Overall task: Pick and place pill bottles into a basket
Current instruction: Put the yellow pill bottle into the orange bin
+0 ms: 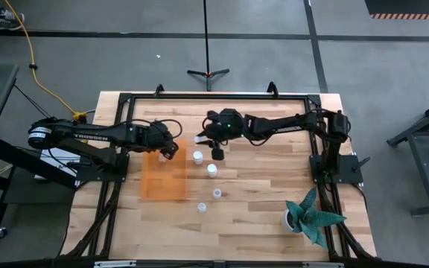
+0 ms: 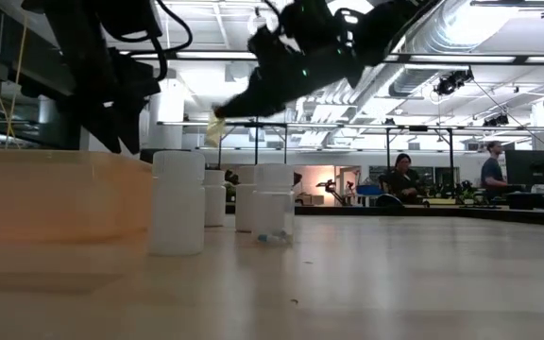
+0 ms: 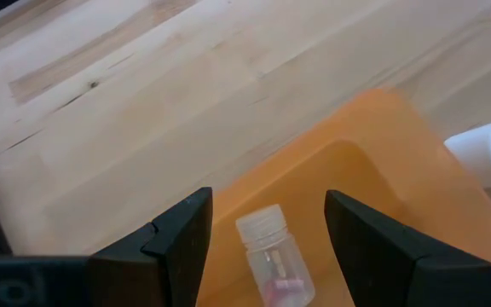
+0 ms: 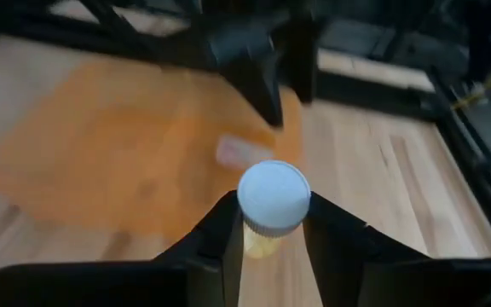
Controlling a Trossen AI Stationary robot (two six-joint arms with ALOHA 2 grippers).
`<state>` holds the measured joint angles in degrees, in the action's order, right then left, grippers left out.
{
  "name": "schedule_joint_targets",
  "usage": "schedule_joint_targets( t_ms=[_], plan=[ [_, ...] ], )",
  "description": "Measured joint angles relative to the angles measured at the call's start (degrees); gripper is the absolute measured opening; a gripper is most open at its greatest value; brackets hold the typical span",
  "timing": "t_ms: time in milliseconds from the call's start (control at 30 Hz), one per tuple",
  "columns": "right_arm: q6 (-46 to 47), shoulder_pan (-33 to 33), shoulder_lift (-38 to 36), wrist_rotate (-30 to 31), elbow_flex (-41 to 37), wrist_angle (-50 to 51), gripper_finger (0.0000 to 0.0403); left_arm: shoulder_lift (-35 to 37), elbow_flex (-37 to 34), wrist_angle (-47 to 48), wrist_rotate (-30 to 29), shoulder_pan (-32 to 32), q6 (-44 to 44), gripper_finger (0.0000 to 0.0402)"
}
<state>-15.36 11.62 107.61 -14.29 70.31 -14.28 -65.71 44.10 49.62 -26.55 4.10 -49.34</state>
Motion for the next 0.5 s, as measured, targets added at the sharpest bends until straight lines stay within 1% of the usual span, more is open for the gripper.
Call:
schedule_joint_targets(
  t_ms=[133, 267, 367, 500],
  plan=[
    [-0.5, -1.4, 1.2, 0.6, 2.7, -0.9, 0.0106, 0.0, 0.0, 3.6, 0.0, 0.0, -2.3, 0.0260],
    [-0.7, -2.3, 5.7, 0.5, 6.7, -0.9, 0.0105, 0.0, 0.0, 7.0, -0.4, 0.0, -4.8, 0.0260],
    [-0.7, -2.6, 9.1, 0.1, 10.3, -0.5, 0.0104, 0.4, 0.0, 8.1, -0.4, 0.0, -5.0, 0.0260],
    [-1.2, -2.6, 13.2, -0.3, 15.5, 2.9, 0.0108, 1.4, 0.0, 8.2, -0.4, 0.0, -5.0, 0.0260]
  ],
)
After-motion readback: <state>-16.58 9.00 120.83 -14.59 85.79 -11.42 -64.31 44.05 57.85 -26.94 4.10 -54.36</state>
